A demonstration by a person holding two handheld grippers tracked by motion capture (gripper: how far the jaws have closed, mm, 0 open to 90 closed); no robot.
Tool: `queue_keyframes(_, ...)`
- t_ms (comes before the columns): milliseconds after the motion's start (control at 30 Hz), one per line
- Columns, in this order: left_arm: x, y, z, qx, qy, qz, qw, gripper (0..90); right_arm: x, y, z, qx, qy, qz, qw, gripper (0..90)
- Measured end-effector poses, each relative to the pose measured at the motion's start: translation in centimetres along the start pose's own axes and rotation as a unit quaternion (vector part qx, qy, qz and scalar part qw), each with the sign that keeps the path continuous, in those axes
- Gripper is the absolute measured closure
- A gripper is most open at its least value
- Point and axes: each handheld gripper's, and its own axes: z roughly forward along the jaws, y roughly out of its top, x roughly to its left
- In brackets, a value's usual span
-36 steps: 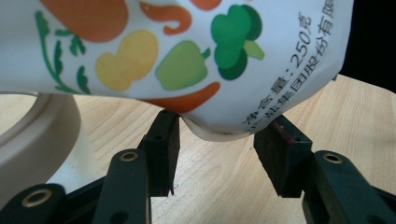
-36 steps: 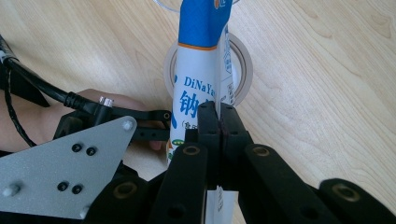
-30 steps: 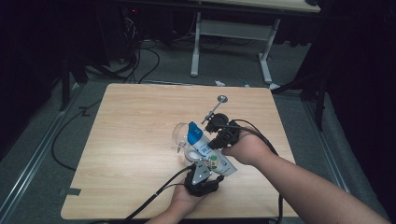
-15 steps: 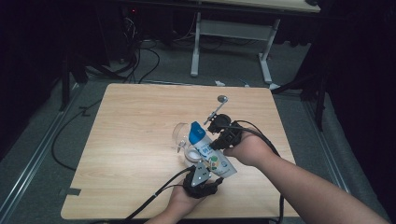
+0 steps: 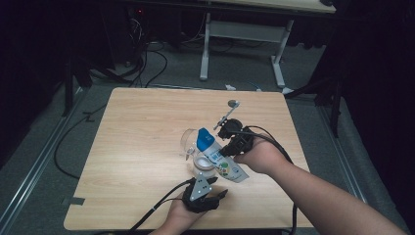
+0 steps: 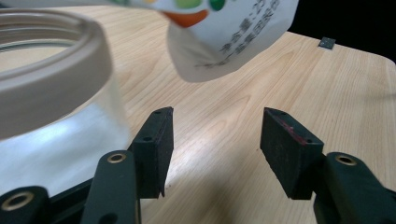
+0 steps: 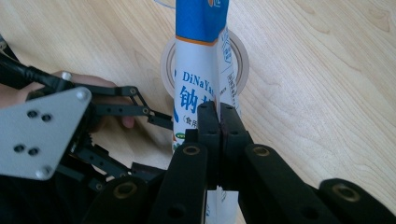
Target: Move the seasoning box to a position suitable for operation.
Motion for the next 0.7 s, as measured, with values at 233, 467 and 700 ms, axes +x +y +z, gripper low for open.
queue_keyframes(233,2.2,-0.7,-2.7,-0.002,0.02,-0.011,0.9997,44.6,0.0,0.0,0.0,0.0,0.003,0.0,1.0,89.6)
queue_keyframes(467,5.4,-1.6,-6.1,0.0,0.05,-0.028,0.9984,43.3,-0.2,-0.1,-0.2,-0.005,0.001,0.001,1.0,89.6)
queue_keyframes(700,9.2,-3.2,-10.8,0.0,0.111,-0.042,0.9929,43.2,-0.1,0.0,-0.1,-0.005,-0.001,0.0,1.0,89.6)
